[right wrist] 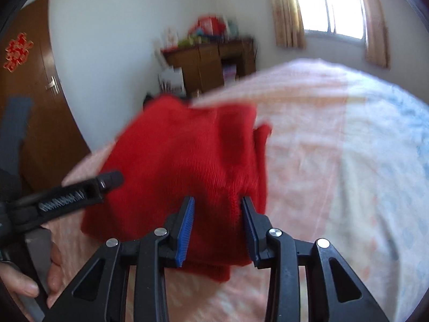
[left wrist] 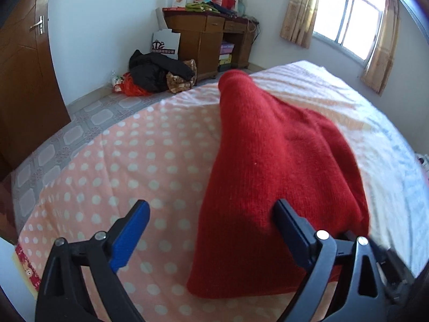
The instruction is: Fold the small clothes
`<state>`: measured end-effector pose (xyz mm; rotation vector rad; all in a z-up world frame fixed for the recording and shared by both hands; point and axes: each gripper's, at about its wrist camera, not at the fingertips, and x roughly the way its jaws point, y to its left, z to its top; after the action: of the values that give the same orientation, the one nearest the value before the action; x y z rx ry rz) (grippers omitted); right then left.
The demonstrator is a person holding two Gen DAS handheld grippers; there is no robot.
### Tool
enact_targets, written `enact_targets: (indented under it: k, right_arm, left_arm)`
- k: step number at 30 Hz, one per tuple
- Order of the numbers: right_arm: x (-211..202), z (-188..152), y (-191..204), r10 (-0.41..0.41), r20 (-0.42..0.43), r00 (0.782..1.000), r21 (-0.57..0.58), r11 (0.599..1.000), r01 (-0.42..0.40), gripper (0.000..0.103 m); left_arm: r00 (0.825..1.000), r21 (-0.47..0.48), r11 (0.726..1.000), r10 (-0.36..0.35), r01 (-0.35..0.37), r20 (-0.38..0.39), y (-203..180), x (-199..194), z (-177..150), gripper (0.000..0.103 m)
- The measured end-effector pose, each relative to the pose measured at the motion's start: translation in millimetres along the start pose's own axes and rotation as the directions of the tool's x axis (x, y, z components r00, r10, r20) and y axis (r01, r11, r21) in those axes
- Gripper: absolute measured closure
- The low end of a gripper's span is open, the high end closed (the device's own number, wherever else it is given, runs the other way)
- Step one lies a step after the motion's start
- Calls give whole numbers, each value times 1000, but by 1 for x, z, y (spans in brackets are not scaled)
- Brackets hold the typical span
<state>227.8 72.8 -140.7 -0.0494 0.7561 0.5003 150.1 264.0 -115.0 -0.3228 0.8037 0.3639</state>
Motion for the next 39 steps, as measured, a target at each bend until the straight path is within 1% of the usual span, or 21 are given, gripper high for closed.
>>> enact_targets:
  k: [1, 2, 3, 5, 8, 10, 13, 15, 18, 21, 23, 25, 26, 27, 29, 31, 32, 33, 35, 37, 39]
  right_arm:
    - [8, -5, -1, -6, -22, 1000, 4, 1000, 6, 66]
    - [7, -8, 0, -9, 3, 1000, -6, 1000, 9, 66]
    - [6, -9, 2, -16, 11, 1000, -26, 1000, 16, 66]
    - [5, -11, 7, -39, 2, 999, -62, 997, 39, 66]
    - [1, -13, 7, -41, -11, 999, -57, 998, 40, 66]
    - [-1, -16, 9, -45, -23, 999, -58, 997, 43, 66]
    - [-8, -27, 8, -42, -34, 999, -29, 999, 41, 65]
    - [-16, -35, 3, -38, -47, 998, 17, 999, 39, 57]
    - [-25, -49, -5, -24, -94, 995, 68, 997, 31, 56]
    - [-45, -62, -2, -52, -87, 995, 57, 997, 58, 56]
    - [-59, -69, -4, -37, -90, 995, 82, 996, 45, 56]
    - [-74, -76, -3, -39, -84, 996, 103, 994, 48, 52]
    - [-86, -82, 2, -51, -76, 996, 104, 993, 59, 45]
    - [-86, -82, 2, -51, -76, 996, 104, 993, 59, 41]
    - [-102, -87, 7, -70, -53, 996, 103, 992, 75, 41]
    - [-115, -93, 11, -84, -33, 996, 103, 991, 87, 41]
    - [-118, -94, 13, -87, -32, 996, 101, 991, 90, 41]
    - [-128, -101, 17, -112, -46, 993, 91, 989, 116, 40]
    - [-127, -100, 19, -120, -54, 991, 89, 988, 124, 40]
    - [-134, -108, 20, -130, -79, 988, 82, 987, 136, 40]
    - [-137, -112, 22, -137, -109, 985, 72, 987, 146, 40]
  left_arm:
    - [1000, 7, 1000, 5, -5, -4, -1, 2, 1, 5]
    - [1000, 15, 1000, 6, -6, -5, -3, 3, 1, 4]
    - [1000, 26, 1000, 11, -10, -8, -4, 4, 1, 4]
    - [1000, 43, 999, 16, -15, -17, -5, 2, -4, 5]
    - [999, 71, 997, 22, -19, -45, -8, 3, -14, 5]
    - [999, 68, 997, 24, -21, -42, -6, 3, -24, 5]
    - [999, 76, 997, 32, -30, -27, -7, -4, -34, 4]
    - [999, 81, 996, 29, -27, -30, -9, -12, -41, 5]
    - [1000, 109, 994, 20, -18, -20, -13, -29, -50, 6]
    - [1000, 163, 986, 28, -29, 9, -18, -49, -63, 6]
    - [999, 181, 983, 33, -40, 41, -17, -65, -72, 6]
    - [998, 177, 983, 30, -39, 57, -16, -78, -76, 6]
    - [998, 170, 985, 24, -34, 62, -14, -85, -78, 6]
    - [998, 168, 985, 16, -27, 66, -13, -91, -80, 6]
    - [997, 184, 983, 2, -17, 81, -13, -102, -88, 6]
    - [996, 204, 979, 10, -29, 93, -14, -108, -94, 5]
    - [996, 216, 976, 18, -37, 89, -14, -110, -99, 5]
    - [996, 218, 975, 20, -38, 82, -14, -110, -103, 5]
    - [998, 215, 976, 17, -29, 57, -12, -109, -110, 5]
    - [1000, 216, 976, 10, -11, 10, -9, -105, -118, 5]
    - [1000, 231, 973, 16, -9, -27, -9, -105, -127, 5]
